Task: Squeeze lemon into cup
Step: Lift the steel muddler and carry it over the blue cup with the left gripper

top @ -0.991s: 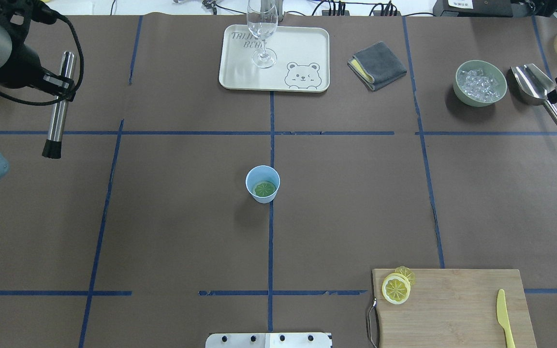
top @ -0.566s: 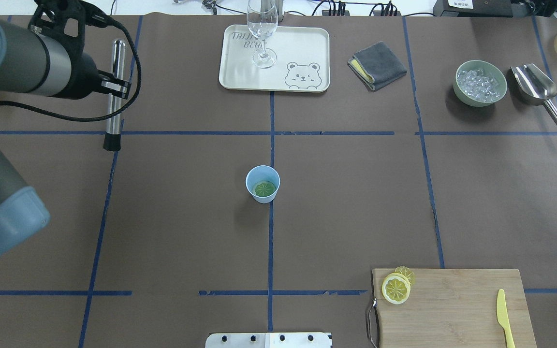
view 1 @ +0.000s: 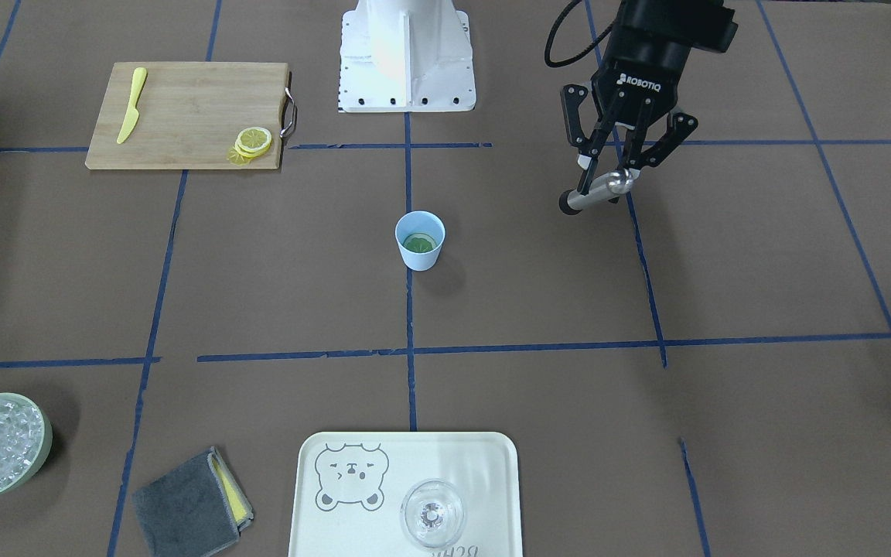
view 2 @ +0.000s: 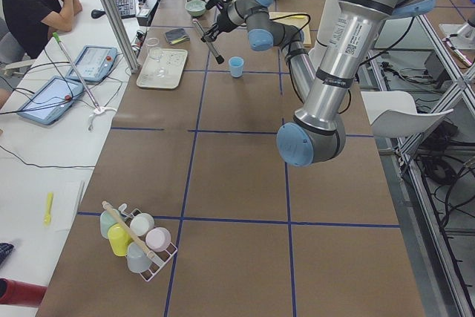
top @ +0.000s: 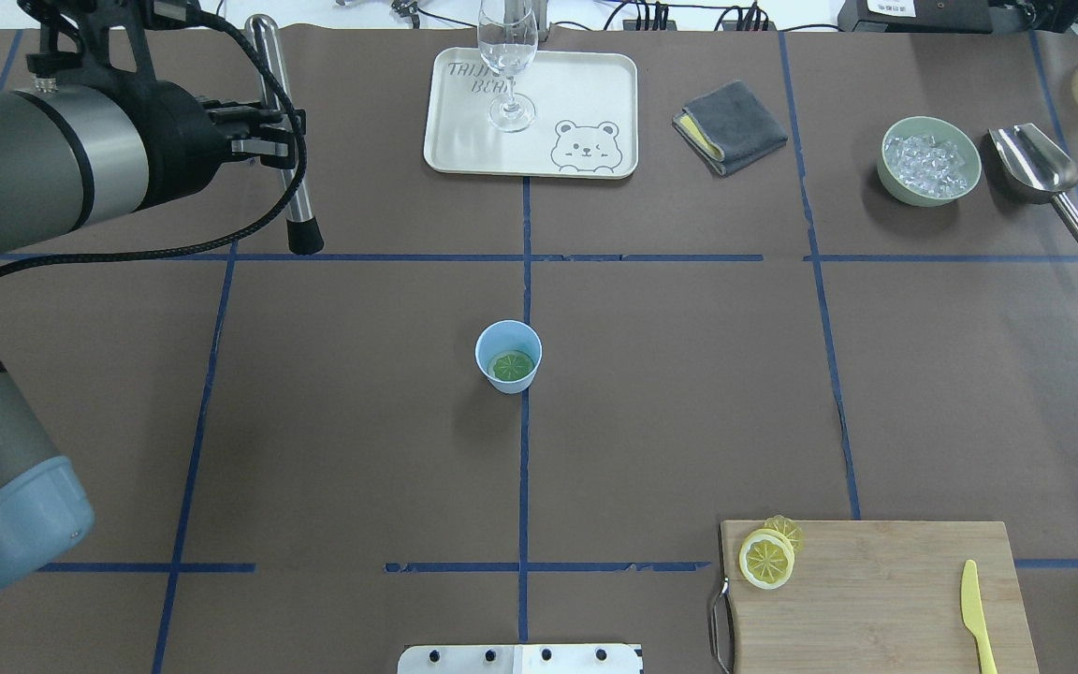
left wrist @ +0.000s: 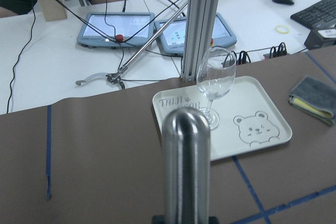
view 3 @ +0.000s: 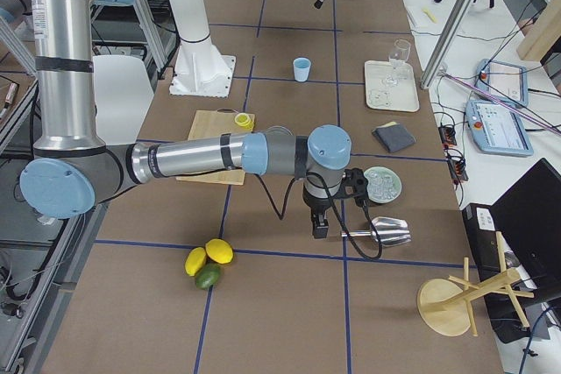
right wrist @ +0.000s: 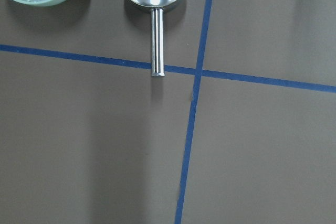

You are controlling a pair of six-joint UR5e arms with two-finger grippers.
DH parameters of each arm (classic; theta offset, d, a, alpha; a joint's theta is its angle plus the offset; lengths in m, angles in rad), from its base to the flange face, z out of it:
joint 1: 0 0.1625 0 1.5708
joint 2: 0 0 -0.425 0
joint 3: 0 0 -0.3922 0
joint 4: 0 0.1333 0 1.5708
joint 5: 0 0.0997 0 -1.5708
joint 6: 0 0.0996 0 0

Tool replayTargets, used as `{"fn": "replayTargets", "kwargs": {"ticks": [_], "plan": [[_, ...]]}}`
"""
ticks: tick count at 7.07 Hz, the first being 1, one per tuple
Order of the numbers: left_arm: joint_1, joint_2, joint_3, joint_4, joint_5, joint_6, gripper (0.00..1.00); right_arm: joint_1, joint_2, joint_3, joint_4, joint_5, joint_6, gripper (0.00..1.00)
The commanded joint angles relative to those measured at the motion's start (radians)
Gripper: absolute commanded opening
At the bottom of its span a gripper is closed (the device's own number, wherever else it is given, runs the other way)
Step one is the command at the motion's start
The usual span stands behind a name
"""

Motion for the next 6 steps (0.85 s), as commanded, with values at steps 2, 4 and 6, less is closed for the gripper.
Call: {"fn": "replayTargets", "kwargs": {"ticks": [2,4,6], "plan": [[0.246,0.08,0.013,-0.214,0.402,-0.17,0.0,0.019,-0.024,-0.01,-0.001,-0.001,-0.007,1.0],[0.358,0.077,0.025,-0.292,0.521,-0.227,0.0,0.019,-0.025,-0.008,-0.001,0.004,-0.005,1.0],[0.399,-0.001,0.128,-0.334,0.582,-0.227,0.0,0.019,-0.025,-0.007,-0.001,0.013,-0.004,1.0]]}}
